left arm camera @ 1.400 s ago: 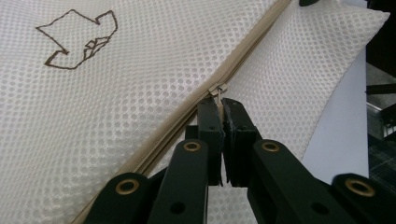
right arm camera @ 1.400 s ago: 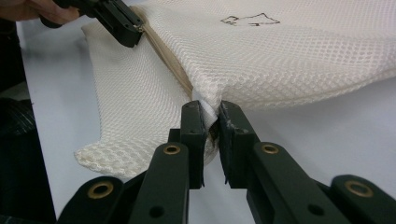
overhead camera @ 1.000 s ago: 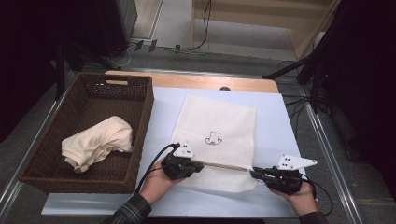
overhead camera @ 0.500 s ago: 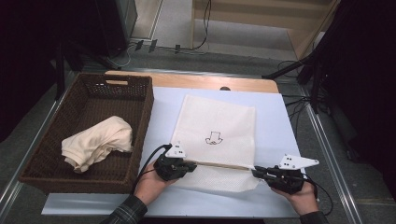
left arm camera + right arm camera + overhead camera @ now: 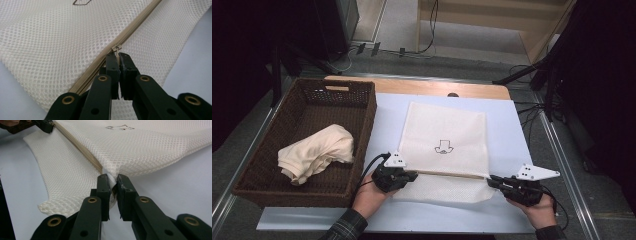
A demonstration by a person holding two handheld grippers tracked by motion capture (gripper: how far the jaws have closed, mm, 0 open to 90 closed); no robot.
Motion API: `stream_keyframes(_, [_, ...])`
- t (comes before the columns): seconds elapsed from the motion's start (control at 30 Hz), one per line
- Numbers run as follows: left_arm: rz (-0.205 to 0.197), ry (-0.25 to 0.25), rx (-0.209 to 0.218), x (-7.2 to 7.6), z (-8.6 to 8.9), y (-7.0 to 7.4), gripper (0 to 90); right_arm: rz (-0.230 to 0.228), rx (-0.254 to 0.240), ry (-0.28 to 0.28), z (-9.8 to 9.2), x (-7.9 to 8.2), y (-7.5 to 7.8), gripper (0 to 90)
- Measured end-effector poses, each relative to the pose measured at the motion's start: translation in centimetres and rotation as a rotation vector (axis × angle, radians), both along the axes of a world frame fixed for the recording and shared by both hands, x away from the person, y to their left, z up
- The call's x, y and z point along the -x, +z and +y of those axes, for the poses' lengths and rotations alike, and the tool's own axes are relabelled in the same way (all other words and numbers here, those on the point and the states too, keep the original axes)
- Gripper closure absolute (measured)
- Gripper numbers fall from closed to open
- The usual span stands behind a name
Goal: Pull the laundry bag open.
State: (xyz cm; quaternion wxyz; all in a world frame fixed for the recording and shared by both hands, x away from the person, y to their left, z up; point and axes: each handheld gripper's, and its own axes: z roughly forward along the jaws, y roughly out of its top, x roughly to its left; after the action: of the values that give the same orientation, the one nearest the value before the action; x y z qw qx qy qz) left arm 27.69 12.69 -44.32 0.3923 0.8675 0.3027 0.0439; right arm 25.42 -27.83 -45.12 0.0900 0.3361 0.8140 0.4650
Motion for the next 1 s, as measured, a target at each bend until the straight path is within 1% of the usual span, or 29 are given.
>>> stream_keyframes(0.1, [-0.008, 0.006, -0.008, -0.1, 0.1, 0.0, 87.6, -0.004, 0.007, -0.015, -0.3, 0.0, 0.1, 82.2])
stream_keyframes(0.13, [-0.008, 0.006, -0.008, -0.1, 0.1, 0.0, 87.5, -0.004, 0.007, -0.015, -0.3, 0.0, 0.1, 82.2])
stream_keyframes(0.2, [-0.005, 0.018, -0.002, -0.2, 0.3, 0.0, 87.5, -0.01, 0.01, -0.033, -0.6, 0.0, 0.2, 82.3])
stream_keyframes(0.27, [-0.007, 0.02, -0.007, -0.2, 0.3, 0.0, 87.5, -0.008, 0.007, -0.042, -1.0, 0.0, 0.2, 82.3])
stream_keyframes(0.37, [-0.008, 0.019, -0.009, -0.2, 0.3, 0.0, 87.6, -0.013, 0.011, -0.048, -1.3, -0.1, 0.2, 82.3])
stream_keyframes(0.43, [-0.007, 0.019, -0.012, -0.3, 0.3, 0.0, 87.5, -0.013, 0.018, -0.057, -1.9, 0.0, 0.2, 82.4])
stream_keyframes(0.63, [-0.006, 0.033, -0.008, -0.3, 0.3, -0.1, 87.5, -0.009, 0.017, -0.075, -2.8, -0.1, 0.2, 82.5])
stream_keyframes(0.73, [-0.003, 0.033, -0.006, -0.3, 0.3, -0.1, 87.5, -0.011, 0.021, -0.08, -3.0, -0.1, 0.1, 82.5])
stream_keyframes(0.77, [-0.006, 0.036, -0.013, -0.3, 0.3, -0.1, 87.5, -0.011, 0.021, -0.08, -3.0, -0.1, 0.1, 82.5])
stream_keyframes(0.8, [-0.004, 0.042, -0.023, -0.4, 0.4, -0.1, 87.5, -0.015, 0.031, -0.083, -3.0, -0.1, 0.1, 82.6])
stream_keyframes(0.83, [-0.004, 0.045, -0.022, -0.4, 0.4, -0.1, 87.6, -0.015, 0.034, -0.084, -3.0, -0.1, 0.1, 82.6])
stream_keyframes(0.93, [-0.005, 0.051, -0.019, -0.5, 0.6, -0.1, 87.6, -0.014, 0.031, -0.092, -3.3, -0.1, 0.1, 82.6])
stream_keyframes(1.0, [-0.004, 0.059, -0.027, -0.5, 0.6, -0.1, 87.6, -0.013, 0.033, -0.098, -3.4, -0.1, 0.1, 82.6])
